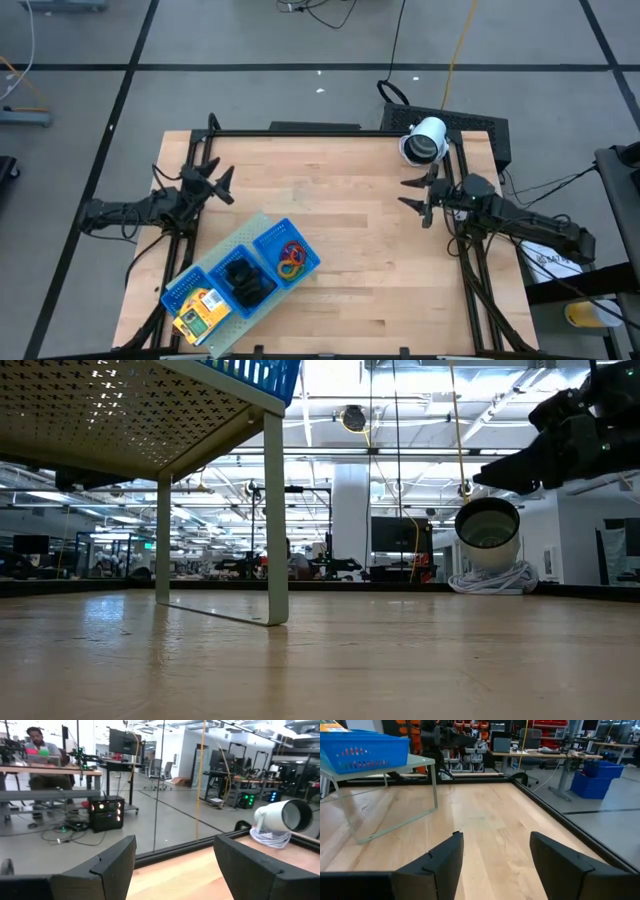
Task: Pick & Place Office Desk Supplies
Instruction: Return to Home Position
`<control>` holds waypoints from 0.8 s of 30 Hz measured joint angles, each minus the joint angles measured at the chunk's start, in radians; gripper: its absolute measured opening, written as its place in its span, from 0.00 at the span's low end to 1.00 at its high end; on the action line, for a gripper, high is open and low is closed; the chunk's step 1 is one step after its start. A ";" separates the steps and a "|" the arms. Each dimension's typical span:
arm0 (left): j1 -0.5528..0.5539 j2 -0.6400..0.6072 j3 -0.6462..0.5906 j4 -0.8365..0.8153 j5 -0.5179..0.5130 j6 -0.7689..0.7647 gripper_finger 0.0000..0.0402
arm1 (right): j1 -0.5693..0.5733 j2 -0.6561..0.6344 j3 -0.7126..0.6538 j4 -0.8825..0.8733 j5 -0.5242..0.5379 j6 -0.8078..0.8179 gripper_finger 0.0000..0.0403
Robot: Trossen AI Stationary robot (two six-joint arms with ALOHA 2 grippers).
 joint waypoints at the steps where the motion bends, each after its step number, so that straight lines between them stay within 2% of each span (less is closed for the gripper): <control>1: 0.003 0.000 0.000 0.000 0.000 0.010 0.68 | 0.000 -0.005 -0.006 0.000 0.000 0.000 0.55; 7: 0.008 0.000 0.000 -0.001 0.000 0.074 0.68 | 0.000 -0.037 -0.038 0.022 0.005 0.000 0.54; 13: 0.007 0.000 0.000 -0.001 0.000 0.084 0.68 | 0.000 -0.052 -0.136 0.261 0.006 0.044 0.54; 24: 0.007 0.000 0.001 0.000 0.000 0.083 0.68 | 0.000 -0.022 -0.138 0.184 0.002 0.037 0.54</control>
